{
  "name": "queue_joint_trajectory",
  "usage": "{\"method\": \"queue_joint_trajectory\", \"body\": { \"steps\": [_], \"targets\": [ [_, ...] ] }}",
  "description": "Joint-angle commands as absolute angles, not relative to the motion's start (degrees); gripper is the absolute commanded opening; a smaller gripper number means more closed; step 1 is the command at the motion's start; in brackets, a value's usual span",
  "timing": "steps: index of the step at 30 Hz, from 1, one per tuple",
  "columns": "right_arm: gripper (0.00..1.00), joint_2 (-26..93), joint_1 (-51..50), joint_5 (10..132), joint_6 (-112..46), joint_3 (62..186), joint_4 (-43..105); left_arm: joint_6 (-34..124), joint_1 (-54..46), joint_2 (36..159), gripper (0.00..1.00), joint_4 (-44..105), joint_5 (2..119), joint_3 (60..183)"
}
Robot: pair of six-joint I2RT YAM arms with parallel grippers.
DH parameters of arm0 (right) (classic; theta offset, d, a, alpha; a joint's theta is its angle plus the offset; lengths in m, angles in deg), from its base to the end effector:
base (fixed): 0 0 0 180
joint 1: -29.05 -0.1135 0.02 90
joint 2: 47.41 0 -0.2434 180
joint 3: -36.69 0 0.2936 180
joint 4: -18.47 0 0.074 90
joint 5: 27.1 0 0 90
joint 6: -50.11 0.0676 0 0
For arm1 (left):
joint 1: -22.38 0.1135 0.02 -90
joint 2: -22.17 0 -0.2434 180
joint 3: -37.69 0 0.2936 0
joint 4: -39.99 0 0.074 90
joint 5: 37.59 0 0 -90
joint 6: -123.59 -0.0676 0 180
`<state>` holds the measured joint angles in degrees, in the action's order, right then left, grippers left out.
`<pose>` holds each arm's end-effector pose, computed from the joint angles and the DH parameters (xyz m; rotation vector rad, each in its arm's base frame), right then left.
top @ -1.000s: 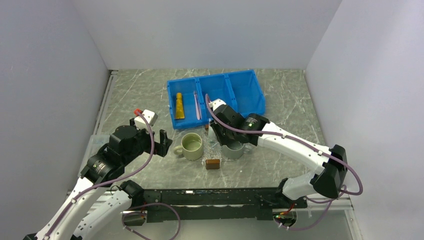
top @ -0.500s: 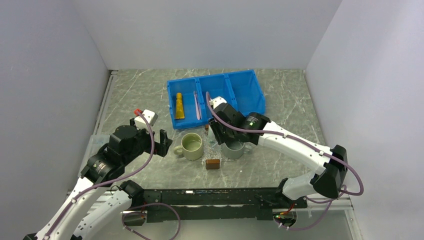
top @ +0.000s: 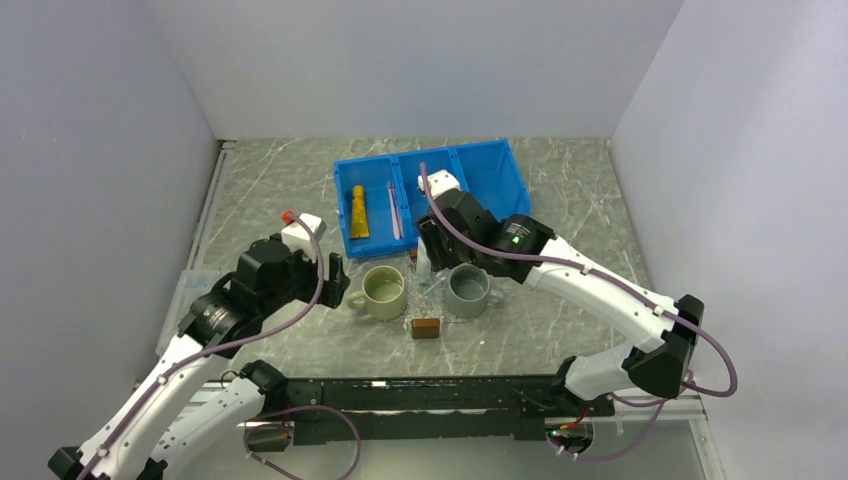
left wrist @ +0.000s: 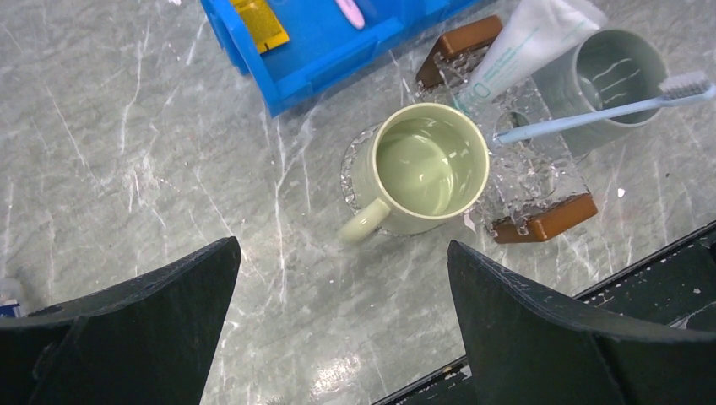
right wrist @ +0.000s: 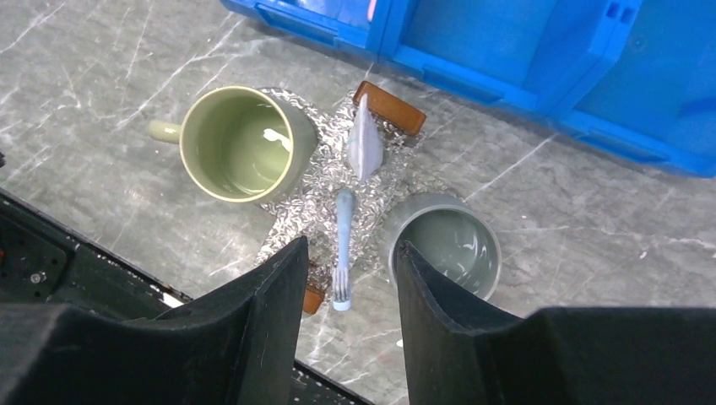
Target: Prepare toiletry sets of a toothbrush and toothpaste on the tray
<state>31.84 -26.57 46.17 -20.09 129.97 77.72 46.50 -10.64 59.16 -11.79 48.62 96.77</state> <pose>0.2177 0.2838 0.3253 -0.5836 2.2658 0.3168 0.1873 -0.1164 0.3003 0.3292 2.0891 -0.4149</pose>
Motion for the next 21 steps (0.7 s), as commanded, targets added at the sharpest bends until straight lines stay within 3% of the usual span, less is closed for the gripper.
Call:
{"method": "queue_joint_trajectory", "body": {
  "steps": [1, 15, 21],
  "targets": [
    [0.45, 28.41, -26.85, 41.74, -20.99, 132.03, 78.61, 49.76, -10.34, 64.33, 0.99, -10.74, 47.08, 101.15],
    [0.46, 15.87, -26.85, 39.02, -21.88, 124.51, 78.14, 55.99, -10.21, 89.85, 0.99, -9.89, 46.57, 117.91],
    [0.46, 10.55, -26.70, 39.90, -22.02, 121.96, 78.22, 57.01, -8.82, 101.78, 0.93, -9.59, 46.98, 126.29]
  ]
}}
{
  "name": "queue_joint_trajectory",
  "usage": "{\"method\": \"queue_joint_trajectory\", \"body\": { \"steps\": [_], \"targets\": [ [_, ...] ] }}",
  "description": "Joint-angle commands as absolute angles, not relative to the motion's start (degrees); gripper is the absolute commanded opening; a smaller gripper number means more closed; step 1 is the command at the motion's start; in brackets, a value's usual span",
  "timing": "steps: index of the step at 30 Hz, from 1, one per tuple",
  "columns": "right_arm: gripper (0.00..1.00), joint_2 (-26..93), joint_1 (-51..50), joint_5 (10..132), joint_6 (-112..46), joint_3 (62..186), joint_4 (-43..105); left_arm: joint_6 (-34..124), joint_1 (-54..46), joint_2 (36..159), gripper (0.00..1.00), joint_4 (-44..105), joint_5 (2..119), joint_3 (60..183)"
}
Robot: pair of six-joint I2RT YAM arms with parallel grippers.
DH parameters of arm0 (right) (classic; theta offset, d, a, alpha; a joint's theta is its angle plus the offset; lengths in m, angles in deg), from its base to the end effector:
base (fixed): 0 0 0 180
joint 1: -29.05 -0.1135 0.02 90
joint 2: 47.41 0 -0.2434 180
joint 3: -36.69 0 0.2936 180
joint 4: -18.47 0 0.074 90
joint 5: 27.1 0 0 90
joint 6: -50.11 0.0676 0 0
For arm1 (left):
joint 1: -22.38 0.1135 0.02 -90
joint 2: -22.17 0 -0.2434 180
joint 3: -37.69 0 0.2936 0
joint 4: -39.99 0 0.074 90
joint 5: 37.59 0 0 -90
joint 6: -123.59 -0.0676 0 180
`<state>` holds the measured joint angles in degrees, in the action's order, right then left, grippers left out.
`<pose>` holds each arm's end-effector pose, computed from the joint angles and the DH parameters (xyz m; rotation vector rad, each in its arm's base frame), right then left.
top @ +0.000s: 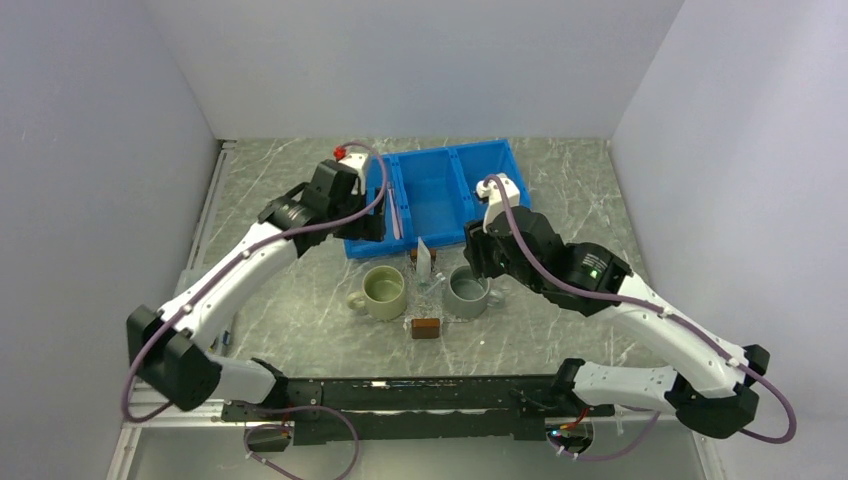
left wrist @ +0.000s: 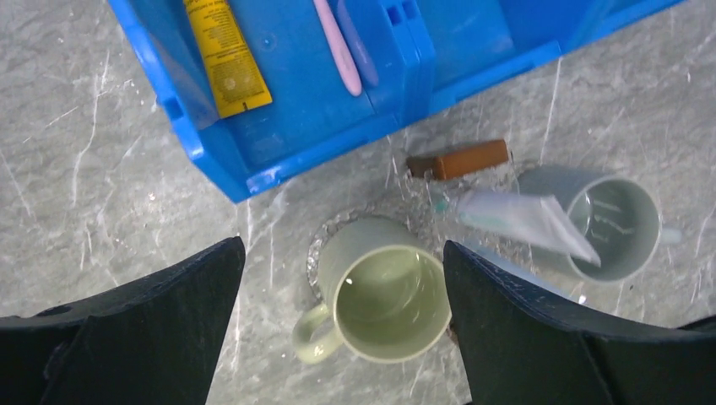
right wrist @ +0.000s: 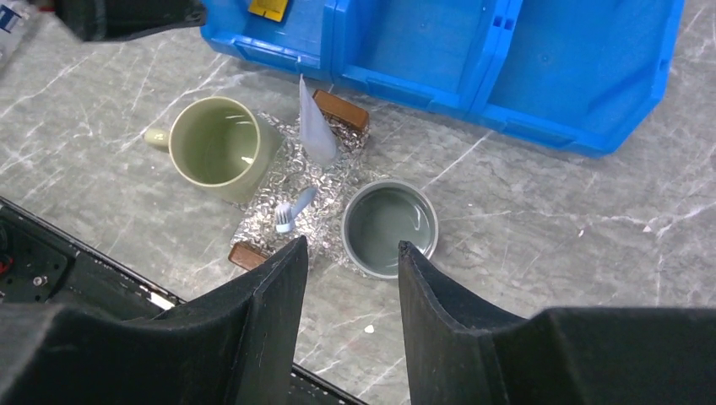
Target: Prepare toiletry sets of a toothbrush and toothpaste on the tray
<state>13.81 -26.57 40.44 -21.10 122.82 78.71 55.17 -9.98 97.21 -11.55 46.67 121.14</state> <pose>0.1797 0.2169 0.3716 -0.4680 2.1013 0.3307 0.2999 -0.1820 0.2950 0.1696 2.3401 -0.3563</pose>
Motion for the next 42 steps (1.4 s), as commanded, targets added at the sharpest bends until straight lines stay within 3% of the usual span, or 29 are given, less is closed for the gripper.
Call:
{"method": "queue_joint_trajectory", "body": {
  "steps": [1, 11, 28, 42],
  "targets": [
    [0.46, 9.74, -26.79, 39.98, -22.06, 121.74, 78.35, 57.40, -8.41, 103.69, 0.92, -9.49, 47.00, 127.27],
    [0.46, 4.21, -26.75, 41.48, -22.02, 119.69, 79.59, 62.74, -3.99, 118.87, 0.80, -5.59, 51.18, 132.00],
    [0.45, 0.72, -26.77, 41.80, -20.57, 117.34, 81.45, 70.56, -1.29, 135.80, 0.72, 0.24, 58.29, 138.00],
    [0.45, 1.37, -26.75, 41.99, -20.47, 117.23, 81.29, 71.46, -0.83, 142.28, 0.77, -1.50, 54.97, 142.90]
  ]
}}
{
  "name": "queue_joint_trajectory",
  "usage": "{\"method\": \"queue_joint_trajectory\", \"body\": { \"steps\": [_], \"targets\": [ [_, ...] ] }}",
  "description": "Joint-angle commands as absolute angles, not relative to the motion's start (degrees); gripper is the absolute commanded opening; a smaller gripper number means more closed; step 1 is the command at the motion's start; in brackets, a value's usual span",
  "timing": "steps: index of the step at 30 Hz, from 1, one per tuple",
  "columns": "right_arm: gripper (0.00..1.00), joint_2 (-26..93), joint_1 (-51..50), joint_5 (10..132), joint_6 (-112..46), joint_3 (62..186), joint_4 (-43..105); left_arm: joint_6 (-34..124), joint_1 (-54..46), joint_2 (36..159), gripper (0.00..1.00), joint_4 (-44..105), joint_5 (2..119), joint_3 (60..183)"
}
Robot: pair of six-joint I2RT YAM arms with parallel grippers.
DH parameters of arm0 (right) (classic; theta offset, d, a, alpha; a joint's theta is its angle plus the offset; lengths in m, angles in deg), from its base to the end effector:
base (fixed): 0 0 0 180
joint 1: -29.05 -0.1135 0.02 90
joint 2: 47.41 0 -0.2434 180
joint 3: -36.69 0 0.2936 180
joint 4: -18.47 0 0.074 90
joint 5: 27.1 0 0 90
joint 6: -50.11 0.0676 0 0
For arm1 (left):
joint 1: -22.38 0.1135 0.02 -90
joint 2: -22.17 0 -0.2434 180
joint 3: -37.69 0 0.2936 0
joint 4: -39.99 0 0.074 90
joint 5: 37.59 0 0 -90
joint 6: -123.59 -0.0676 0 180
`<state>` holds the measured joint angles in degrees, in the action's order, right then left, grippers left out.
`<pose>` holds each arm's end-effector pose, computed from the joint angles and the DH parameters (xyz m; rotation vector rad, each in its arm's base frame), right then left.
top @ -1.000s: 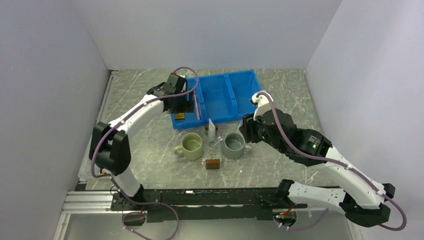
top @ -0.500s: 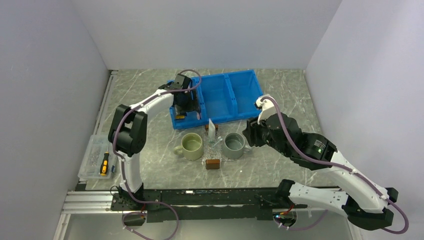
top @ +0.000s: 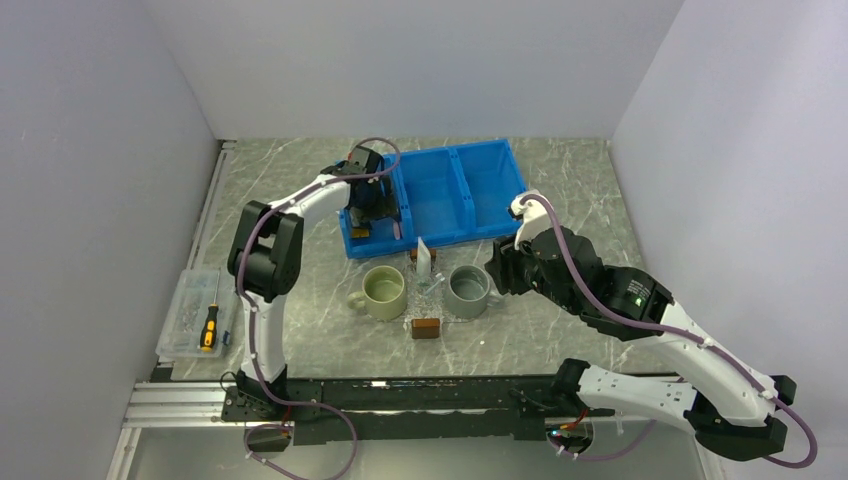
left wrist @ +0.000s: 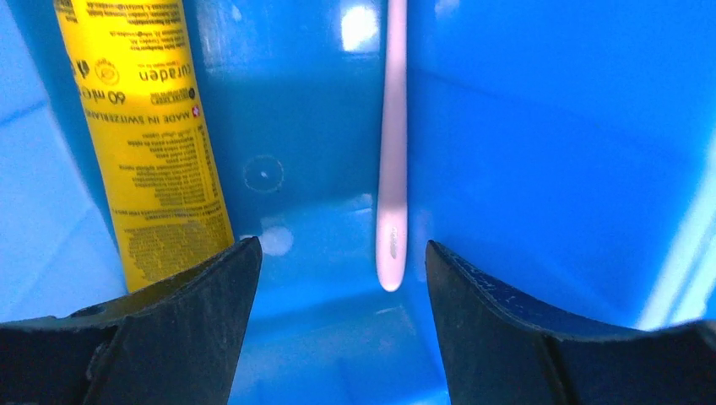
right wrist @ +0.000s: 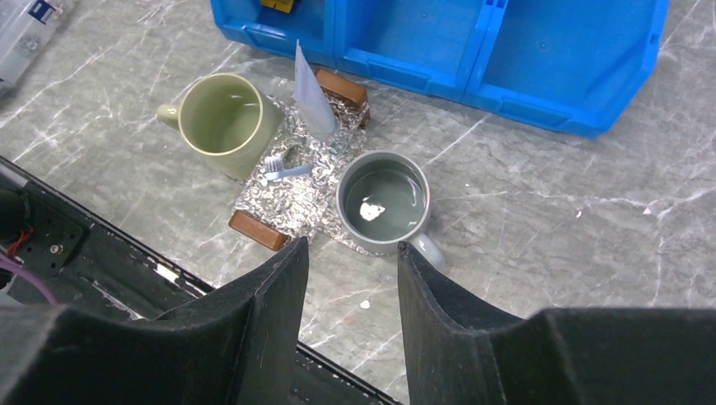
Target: Prepare toiletry sets of a toothbrush and toothpaste on the tray
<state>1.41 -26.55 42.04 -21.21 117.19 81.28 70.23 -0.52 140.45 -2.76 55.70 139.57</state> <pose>0.1481 0.1737 0.3800 -0.4557 2.0504 0.4052 0.4494 -0.1941 0.1235 -0.2983 2.6525 -0.4322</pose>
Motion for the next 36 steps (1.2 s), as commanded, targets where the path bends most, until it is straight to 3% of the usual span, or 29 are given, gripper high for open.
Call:
{"method": "queue_joint_trajectory", "body": {
  "steps": [1, 24, 36],
  "targets": [
    [0.45, 1.37, -26.77, 41.98, -20.53, 117.17, 81.34, 71.39, -0.83, 142.75, 0.78, -1.42, 54.82, 143.26],
    [0.45, 1.50, -26.73, 41.53, -21.16, 115.59, 80.11, 66.97, -1.24, 155.46, 0.80, -18.81, 44.19, 158.60],
    [0.45, 1.63, -26.76, 42.24, -21.08, 115.18, 79.84, 67.25, -1.27, 151.67, 0.80, -13.64, 48.39, 153.02]
  ]
}}
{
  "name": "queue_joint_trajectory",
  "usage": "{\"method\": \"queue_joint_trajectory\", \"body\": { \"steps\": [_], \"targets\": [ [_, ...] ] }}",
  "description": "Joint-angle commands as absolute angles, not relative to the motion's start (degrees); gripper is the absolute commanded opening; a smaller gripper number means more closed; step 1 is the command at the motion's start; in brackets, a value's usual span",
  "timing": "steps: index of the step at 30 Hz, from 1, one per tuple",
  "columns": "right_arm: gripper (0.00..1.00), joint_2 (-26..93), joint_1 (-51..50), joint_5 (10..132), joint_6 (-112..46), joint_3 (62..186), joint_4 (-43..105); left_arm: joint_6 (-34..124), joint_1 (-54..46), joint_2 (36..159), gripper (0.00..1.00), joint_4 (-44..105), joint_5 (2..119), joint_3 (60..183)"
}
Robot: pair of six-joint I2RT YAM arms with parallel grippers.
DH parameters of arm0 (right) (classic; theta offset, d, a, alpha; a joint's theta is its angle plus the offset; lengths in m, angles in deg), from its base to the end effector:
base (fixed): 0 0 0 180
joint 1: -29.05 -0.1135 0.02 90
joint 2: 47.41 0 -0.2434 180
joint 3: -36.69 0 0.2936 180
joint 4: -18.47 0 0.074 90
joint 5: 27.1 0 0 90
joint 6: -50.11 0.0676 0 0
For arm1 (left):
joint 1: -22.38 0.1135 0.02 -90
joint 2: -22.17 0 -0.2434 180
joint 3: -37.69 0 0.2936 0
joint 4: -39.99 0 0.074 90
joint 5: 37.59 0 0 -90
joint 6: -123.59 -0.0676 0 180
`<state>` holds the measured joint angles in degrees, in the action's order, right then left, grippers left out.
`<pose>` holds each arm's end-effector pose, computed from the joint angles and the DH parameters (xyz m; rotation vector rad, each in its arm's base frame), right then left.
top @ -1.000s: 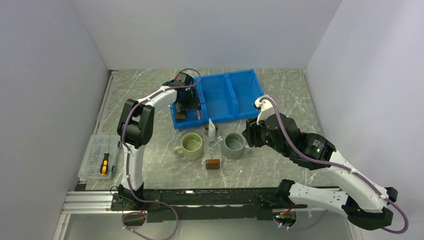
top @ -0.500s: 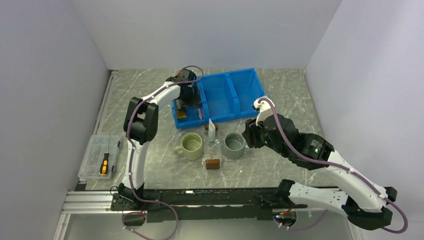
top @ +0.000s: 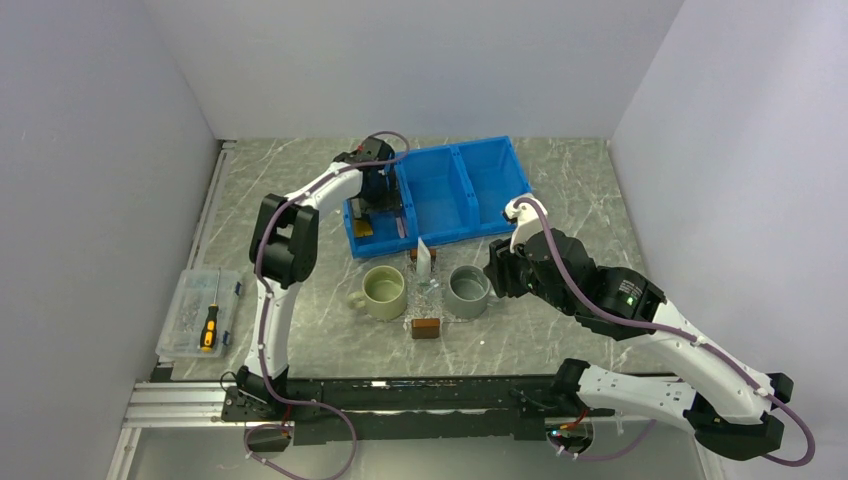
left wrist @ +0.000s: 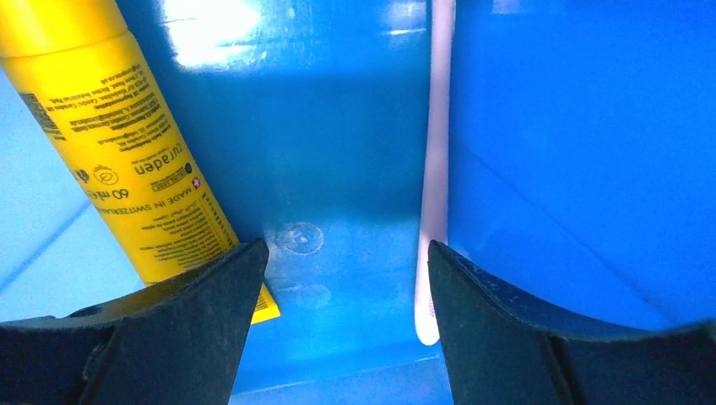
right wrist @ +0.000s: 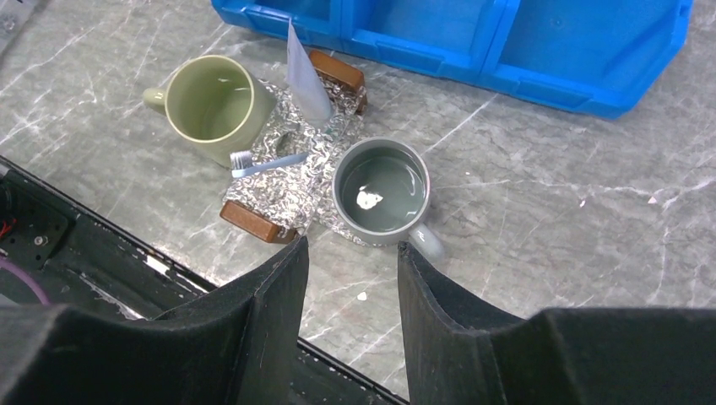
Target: Prepare toiletry sets of a toothbrush and toothpaste on the tray
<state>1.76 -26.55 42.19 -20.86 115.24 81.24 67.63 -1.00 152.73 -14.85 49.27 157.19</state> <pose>0.1504 0.1773 0.3662 -0.4682 2.0836 0.3850 0.4826 -0.2046 0.1129 -0.2704 2.7254 -0.2150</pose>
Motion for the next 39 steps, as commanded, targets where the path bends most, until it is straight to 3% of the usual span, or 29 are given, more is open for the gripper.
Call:
{"method": "queue_joint_trajectory", "body": {
  "steps": [1, 11, 29, 39],
  "targets": [
    [0.46, 1.71, -26.76, 42.32, -21.01, 115.23, 79.83, 67.75, -1.27, 150.83, 0.80, -12.33, 49.39, 151.83],
    [0.45, 1.73, -26.86, 42.84, -20.90, 115.78, 79.96, 70.90, -0.04, 147.17, 0.80, -7.62, 52.54, 147.98],
    [0.42, 2.16, -26.74, 43.13, -20.57, 114.98, 79.41, 72.01, 0.49, 143.54, 0.00, 2.48, 62.82, 143.83],
    [0.42, 2.56, -26.77, 43.47, -20.40, 114.03, 79.06, 76.76, 1.82, 141.51, 0.00, 14.29, 69.97, 137.86]
  ]
}}
